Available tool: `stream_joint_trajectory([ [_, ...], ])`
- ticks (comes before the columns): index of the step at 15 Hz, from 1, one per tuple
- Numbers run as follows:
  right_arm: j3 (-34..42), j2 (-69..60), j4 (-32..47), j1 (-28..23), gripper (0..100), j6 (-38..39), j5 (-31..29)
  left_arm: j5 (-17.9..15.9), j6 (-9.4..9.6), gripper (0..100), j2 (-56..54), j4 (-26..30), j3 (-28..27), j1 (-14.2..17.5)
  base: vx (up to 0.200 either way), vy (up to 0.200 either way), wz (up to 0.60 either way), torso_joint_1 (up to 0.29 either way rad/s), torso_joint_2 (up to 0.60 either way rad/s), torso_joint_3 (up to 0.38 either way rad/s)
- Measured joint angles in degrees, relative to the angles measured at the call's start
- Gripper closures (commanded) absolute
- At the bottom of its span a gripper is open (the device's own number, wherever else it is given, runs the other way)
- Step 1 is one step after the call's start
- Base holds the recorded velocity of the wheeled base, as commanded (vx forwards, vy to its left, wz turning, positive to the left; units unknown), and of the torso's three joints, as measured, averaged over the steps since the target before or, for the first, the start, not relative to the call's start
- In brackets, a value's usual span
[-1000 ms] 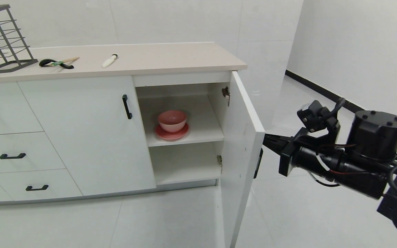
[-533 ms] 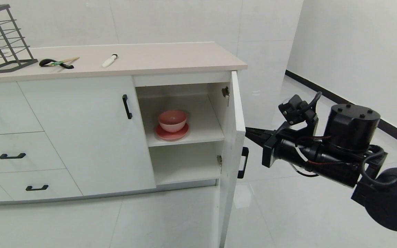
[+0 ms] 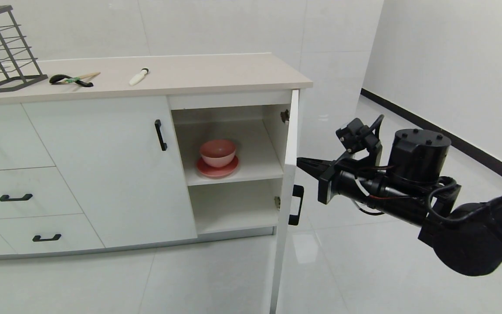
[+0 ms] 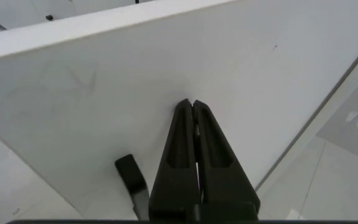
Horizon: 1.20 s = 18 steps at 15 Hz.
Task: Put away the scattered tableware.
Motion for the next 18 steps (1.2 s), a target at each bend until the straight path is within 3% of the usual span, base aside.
stream_joint_trajectory([
  [9,-10.28,9.69,-3.64,2.43,100,1.58,-0.06,0.02,0.0,0,0.0,0.0,-0.02,0.0,0.0,0.0,0.0,0.0,0.0,0.0],
  [18,-18.66,17.44,-3.74,1.52,100,1.67,-0.22,0.05,-0.17,0,0.0,0.0,-0.02,0.0,0.0,0.0,0.0,0.0,0.0,0.0],
])
